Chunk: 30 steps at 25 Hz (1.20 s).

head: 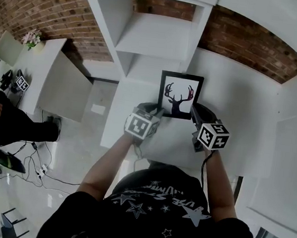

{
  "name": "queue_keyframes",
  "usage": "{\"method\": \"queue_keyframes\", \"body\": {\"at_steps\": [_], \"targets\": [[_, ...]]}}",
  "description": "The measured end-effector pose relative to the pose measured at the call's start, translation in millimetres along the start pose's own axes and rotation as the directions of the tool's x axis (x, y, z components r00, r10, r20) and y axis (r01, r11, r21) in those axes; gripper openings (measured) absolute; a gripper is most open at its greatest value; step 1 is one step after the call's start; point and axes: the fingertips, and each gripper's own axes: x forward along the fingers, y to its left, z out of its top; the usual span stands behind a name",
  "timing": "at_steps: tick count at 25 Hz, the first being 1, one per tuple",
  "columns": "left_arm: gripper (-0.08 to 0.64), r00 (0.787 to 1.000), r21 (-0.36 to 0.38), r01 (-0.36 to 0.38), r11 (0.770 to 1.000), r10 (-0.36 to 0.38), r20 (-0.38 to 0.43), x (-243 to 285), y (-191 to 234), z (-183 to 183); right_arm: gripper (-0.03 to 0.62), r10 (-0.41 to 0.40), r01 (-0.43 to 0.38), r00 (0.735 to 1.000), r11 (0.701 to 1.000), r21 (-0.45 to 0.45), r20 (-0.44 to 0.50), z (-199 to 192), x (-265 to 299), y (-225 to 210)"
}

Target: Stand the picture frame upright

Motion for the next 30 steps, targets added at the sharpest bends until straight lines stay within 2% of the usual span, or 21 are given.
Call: {"method": "queue_keyframes", "body": {"at_steps": [13,17,20,25,30], "targets": [[0.109,0.998,0.036,-0.058,0.998,0.059,-0.027,26,29,7,0.072,0.025,-0.025,1.000,1.000,0.019,0.001,-1,27,-15],[0.109,0.999,0.022,-0.044,0.999,0.044,-0.028,38,31,7,0.069,0.027,-0.027,1.000,0.999,0.019,-0.002,-4,35,-19],[0.108,0.996,0.060,-0.077,0.995,0.080,-0.046,41,41,7,0.067,0.026,-0.026,1.000,1.000,0.017,-0.012,-6,39,-22],[0.107,0.997,0.056,-0.052,0.997,0.055,-0.048,53,41,7,0.066,0.030,-0.030,0.999,1.000,0.010,-0.017,-5,46,-26],[0.107,0.995,0.081,-0.077,0.994,0.081,-0.054,62,52,8,0.066,0.029,-0.029,0.999,1.000,0.004,-0.013,-4,53,-28]]}}
